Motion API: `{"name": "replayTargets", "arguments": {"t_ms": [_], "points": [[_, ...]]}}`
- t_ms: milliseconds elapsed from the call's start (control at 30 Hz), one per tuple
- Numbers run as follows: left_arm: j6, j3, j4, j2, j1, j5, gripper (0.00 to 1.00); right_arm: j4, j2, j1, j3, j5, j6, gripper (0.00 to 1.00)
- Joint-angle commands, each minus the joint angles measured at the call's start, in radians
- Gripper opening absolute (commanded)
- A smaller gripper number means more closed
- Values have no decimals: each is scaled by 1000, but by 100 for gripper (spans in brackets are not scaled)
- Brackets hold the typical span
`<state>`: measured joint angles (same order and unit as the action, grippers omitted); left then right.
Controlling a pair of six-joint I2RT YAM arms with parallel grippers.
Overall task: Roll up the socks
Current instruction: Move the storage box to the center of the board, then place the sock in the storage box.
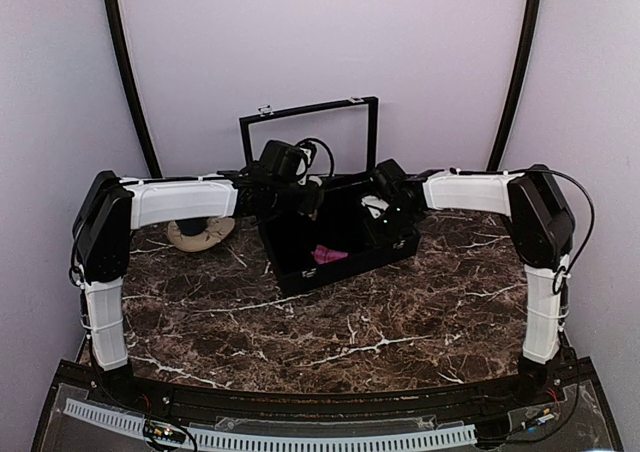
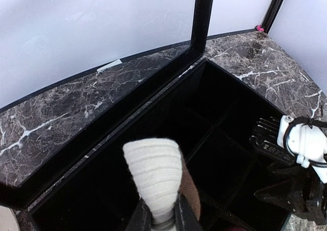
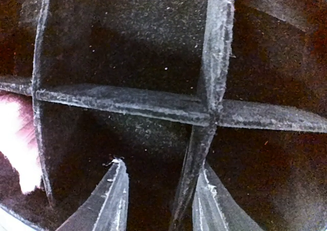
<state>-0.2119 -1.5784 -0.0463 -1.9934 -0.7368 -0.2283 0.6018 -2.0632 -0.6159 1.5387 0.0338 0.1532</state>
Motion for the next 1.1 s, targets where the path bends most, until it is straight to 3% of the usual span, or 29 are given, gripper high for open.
{"name": "replayTargets", "arguments": {"t_ms": [0,500,1067], "points": [[19,47,12,34,6,41,0,263,-55,-116,-146,214,41,38],[68,270,26,160,-10,99,0,254,26,-140,-171,178,96,40],[226,219,-38,62,-79,9,0,273,45,-131,-167,138,95,42]]}}
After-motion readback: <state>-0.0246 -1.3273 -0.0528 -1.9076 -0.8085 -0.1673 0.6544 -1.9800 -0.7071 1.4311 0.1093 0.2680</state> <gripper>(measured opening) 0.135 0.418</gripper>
